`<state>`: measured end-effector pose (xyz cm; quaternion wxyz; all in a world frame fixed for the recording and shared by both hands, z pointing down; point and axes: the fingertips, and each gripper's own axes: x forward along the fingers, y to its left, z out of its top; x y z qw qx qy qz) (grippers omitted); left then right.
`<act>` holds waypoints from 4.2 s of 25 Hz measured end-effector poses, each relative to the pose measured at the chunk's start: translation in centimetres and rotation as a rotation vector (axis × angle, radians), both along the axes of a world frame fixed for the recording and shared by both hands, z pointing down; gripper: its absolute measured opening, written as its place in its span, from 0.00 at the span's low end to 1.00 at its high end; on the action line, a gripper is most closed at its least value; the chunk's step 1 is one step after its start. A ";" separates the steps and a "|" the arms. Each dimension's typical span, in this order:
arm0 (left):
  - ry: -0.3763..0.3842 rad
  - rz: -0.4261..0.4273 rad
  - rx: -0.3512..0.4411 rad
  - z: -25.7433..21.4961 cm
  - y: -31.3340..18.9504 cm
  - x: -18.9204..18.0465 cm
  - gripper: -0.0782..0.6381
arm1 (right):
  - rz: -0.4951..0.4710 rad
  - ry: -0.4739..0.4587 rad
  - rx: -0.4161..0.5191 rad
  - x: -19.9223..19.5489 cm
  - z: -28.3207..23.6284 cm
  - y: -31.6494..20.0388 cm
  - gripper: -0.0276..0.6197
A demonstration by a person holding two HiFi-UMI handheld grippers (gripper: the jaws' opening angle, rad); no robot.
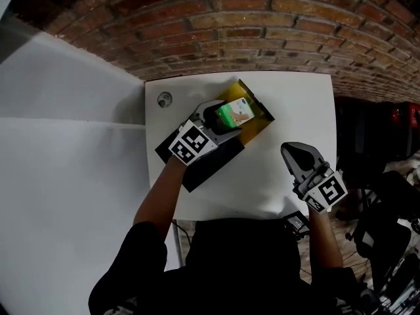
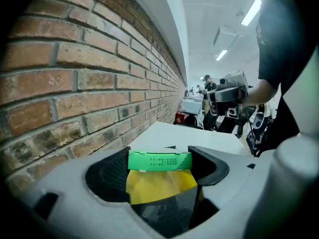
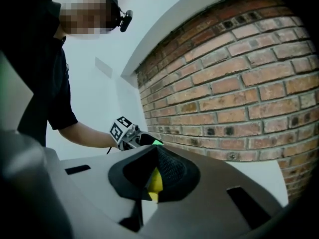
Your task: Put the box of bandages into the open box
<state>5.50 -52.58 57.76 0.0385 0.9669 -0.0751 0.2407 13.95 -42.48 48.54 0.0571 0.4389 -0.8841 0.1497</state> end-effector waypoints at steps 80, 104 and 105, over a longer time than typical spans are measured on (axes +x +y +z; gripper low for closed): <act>0.037 -0.168 0.048 -5.7 5.5 0.2 0.13 | -0.092 -0.068 0.085 0.3 -2.5 1.8 0.05; 0.519 -0.156 -0.111 -13.9 22.6 -2.7 0.13 | -0.249 -0.094 0.197 -4.6 -6.2 14.4 0.05; 0.522 -0.146 -0.106 -14.1 23.6 -3.4 0.13 | -0.238 -0.096 0.198 -5.0 -6.5 15.4 0.05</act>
